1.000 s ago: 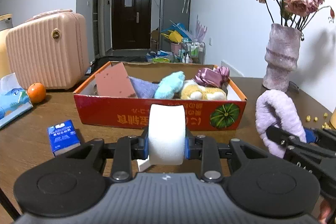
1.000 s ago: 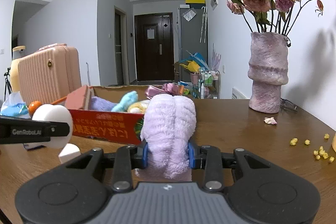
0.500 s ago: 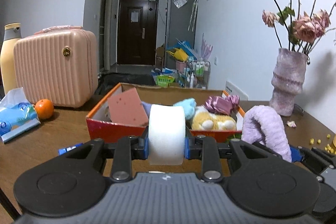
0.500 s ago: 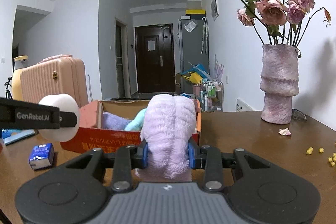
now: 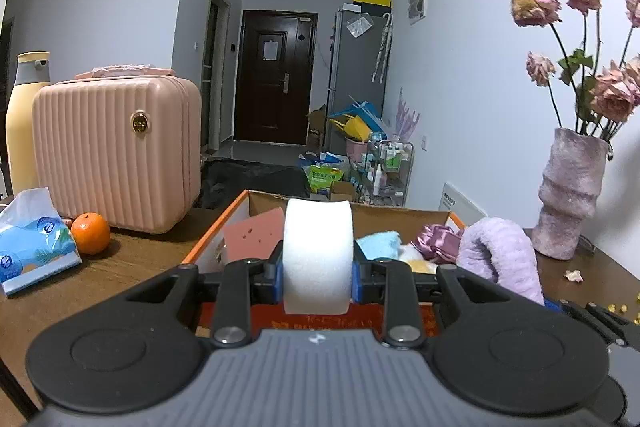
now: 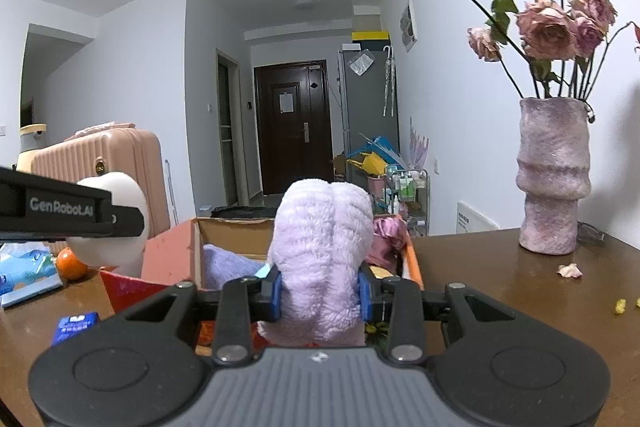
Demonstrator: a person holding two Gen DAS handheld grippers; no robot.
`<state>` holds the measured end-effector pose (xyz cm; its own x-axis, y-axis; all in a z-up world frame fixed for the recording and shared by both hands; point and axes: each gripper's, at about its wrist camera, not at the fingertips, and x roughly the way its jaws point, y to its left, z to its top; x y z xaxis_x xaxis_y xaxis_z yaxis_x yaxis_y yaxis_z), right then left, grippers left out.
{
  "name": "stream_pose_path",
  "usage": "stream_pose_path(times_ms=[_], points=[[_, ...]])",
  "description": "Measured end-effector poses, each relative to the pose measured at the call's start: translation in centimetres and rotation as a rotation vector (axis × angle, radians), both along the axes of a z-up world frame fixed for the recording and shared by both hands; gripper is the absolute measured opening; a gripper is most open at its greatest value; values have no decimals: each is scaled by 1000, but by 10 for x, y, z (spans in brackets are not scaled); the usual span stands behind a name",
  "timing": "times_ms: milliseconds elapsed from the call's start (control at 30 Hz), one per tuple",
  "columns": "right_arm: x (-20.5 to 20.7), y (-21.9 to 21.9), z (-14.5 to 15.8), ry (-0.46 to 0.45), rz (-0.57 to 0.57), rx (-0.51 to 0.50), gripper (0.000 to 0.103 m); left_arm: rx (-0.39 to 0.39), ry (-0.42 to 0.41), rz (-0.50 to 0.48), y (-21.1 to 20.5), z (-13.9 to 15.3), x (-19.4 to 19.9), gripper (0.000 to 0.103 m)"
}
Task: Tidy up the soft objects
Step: 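Lift the lilac towel and white foam cylinder and carry both toward the box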
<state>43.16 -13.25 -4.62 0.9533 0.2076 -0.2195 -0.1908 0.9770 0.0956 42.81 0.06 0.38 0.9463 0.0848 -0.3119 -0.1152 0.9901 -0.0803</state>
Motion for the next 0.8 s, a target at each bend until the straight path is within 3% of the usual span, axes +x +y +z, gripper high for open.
stream_pose_path(times_ms=[800], points=[[69,39,2,-32,27,1,34,-21,-38,32,23,3,69,29]])
